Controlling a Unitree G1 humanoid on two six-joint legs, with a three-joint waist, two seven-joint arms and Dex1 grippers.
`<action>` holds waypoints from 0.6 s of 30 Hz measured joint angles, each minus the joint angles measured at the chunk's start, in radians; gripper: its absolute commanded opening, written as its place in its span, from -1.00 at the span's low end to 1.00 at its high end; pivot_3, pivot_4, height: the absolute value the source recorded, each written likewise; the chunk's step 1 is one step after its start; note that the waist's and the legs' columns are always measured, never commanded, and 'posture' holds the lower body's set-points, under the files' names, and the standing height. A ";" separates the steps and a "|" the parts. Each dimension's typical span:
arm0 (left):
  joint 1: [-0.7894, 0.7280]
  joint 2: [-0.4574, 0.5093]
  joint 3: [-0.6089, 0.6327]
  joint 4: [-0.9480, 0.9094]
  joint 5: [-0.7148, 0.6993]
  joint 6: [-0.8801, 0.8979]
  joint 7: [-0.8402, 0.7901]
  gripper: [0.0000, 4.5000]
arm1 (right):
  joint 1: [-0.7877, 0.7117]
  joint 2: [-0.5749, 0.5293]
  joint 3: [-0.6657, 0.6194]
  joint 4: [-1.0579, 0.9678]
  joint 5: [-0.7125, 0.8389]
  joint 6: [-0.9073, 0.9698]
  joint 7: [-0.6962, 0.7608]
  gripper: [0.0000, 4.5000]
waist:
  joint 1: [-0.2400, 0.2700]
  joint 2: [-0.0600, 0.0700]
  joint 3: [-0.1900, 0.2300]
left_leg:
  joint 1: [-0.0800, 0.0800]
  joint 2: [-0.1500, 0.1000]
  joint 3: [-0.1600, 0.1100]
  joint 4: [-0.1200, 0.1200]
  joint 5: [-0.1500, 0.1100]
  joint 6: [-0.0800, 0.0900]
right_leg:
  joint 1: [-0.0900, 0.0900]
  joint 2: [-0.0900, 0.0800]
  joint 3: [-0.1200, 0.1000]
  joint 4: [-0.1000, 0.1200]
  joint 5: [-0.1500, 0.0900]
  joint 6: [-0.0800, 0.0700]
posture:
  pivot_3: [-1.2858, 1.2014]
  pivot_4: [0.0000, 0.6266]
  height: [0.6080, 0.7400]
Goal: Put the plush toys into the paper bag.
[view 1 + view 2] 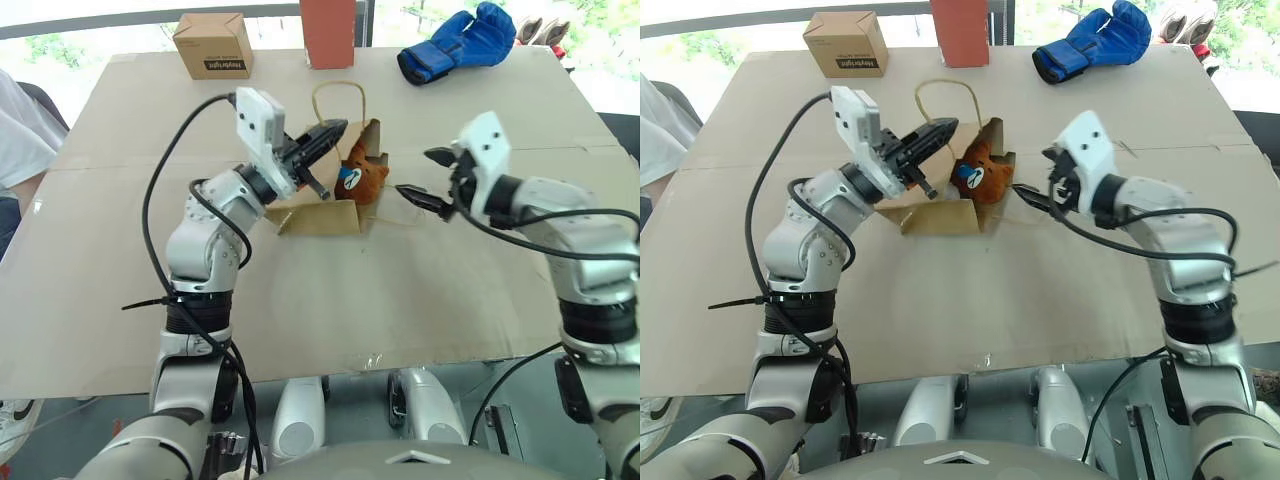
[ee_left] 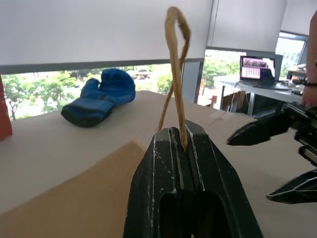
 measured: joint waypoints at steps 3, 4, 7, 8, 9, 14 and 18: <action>-0.015 0.046 0.033 0.028 -0.029 -0.015 -0.050 -1.00 | 0.070 0.101 -0.148 -0.071 0.076 0.209 -0.100 0.72 | 0.000 0.000 0.000 | 0.000 0.000 0.000 0.000 0.000 0.000 | 0.000 0.000 0.000 0.000 0.000 0.000 | 0.03 -0.52 0.60; -0.021 0.055 0.049 0.043 -0.035 -0.017 -0.064 -1.00 | 0.083 0.166 -0.200 -0.082 0.105 0.283 -0.140 0.72 | -0.001 0.000 0.000 | 0.000 0.000 0.000 0.000 0.000 0.000 | 0.000 0.000 0.000 0.001 0.000 0.000 | 0.03 -0.52 0.60; -0.037 0.069 0.054 0.069 -0.045 -0.020 -0.089 -1.00 | 0.121 0.325 -0.274 -0.126 0.178 0.406 -0.204 0.72 | 0.001 0.000 0.000 | 0.000 0.000 -0.001 0.000 0.000 0.000 | 0.000 0.000 0.000 0.001 0.000 0.000 | 0.03 -0.52 0.60; -0.040 0.069 0.054 0.074 -0.048 -0.020 -0.094 -1.00 | 0.137 0.369 -0.278 -0.134 0.195 0.436 -0.224 0.72 | 0.002 0.000 0.000 | 0.000 0.000 -0.001 0.000 0.000 0.000 | 0.000 0.000 0.000 0.001 0.000 0.000 | 0.03 -0.52 0.60; -0.041 0.070 0.054 0.076 -0.049 -0.020 -0.096 -1.00 | 0.152 0.408 -0.278 -0.137 0.203 0.457 -0.247 0.72 | 0.003 0.000 0.000 | -0.001 0.000 0.000 0.000 0.000 0.000 | 0.000 0.000 0.000 0.000 0.000 0.000 | 0.03 -0.52 0.60; -0.046 0.074 0.055 0.078 -0.052 -0.019 -0.093 -1.00 | 0.134 0.588 -0.279 -0.055 0.184 0.308 -0.377 0.72 | -0.001 0.000 0.000 | -0.001 0.000 -0.001 0.001 0.000 0.000 | 0.000 0.000 0.000 0.001 0.000 0.001 | 0.03 -0.52 0.60; -0.038 0.078 0.055 0.058 -0.059 -0.019 -0.087 -1.00 | 0.113 0.589 -0.203 0.007 0.155 0.117 -0.372 0.48 | -0.002 0.000 0.000 | -0.001 0.000 -0.001 0.000 0.000 0.000 | 0.000 0.000 0.000 0.000 0.000 0.000 | 0.03 -0.52 0.60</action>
